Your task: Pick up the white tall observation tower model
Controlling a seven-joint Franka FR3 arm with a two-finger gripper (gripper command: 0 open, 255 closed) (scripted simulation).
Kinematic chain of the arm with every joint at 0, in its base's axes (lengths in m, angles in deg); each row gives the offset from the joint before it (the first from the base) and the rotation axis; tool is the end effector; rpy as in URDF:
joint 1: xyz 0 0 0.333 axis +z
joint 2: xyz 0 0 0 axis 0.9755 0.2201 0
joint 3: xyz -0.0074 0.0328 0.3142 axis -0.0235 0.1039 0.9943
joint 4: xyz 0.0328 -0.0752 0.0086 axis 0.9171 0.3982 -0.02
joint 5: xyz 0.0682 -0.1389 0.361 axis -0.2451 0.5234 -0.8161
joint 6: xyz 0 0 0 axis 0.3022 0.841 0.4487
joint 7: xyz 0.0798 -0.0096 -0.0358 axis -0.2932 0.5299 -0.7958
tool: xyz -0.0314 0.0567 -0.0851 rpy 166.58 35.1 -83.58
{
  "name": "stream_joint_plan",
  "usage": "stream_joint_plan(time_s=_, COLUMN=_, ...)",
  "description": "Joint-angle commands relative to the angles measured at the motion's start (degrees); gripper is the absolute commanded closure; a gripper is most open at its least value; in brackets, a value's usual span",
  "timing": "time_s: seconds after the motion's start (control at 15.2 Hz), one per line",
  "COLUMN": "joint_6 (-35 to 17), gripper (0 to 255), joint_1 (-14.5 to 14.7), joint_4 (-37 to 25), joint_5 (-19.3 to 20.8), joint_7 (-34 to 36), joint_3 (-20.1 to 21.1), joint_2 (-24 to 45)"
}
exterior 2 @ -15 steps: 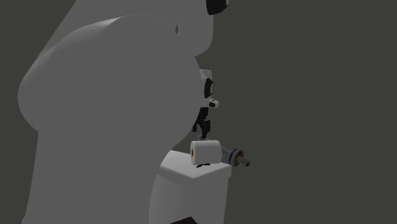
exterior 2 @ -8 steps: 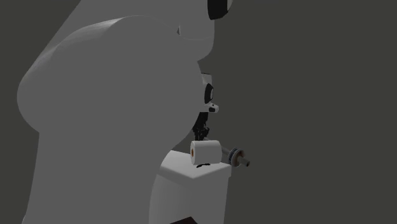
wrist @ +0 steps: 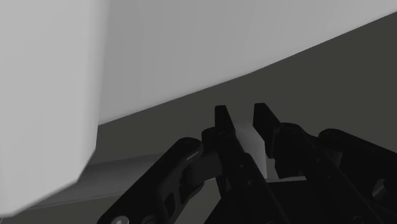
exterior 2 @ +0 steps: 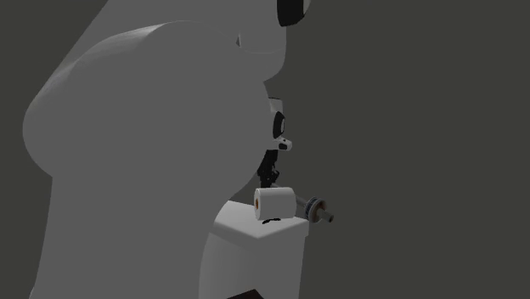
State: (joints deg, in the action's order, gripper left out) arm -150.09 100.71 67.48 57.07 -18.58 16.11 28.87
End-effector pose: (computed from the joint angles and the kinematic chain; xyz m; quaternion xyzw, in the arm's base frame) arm 0.4339 0.4891 0.3457 -0.9855 -0.0221 -0.0580 0.1581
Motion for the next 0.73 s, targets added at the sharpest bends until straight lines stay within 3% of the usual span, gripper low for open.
stream_joint_plan(time_s=0.0, joint_6=0.58, gripper=255, joint_1=-0.14, joint_4=-0.19, joint_5=-0.26, joint_7=-0.09, joint_3=0.17, joint_2=-0.44)
stream_joint_plan(time_s=0.66, joint_6=7.04, gripper=255, joint_1=-1.21, joint_4=-3.01, joint_5=-2.43, joint_7=-0.90, joint_3=1.46, joint_2=-4.37)
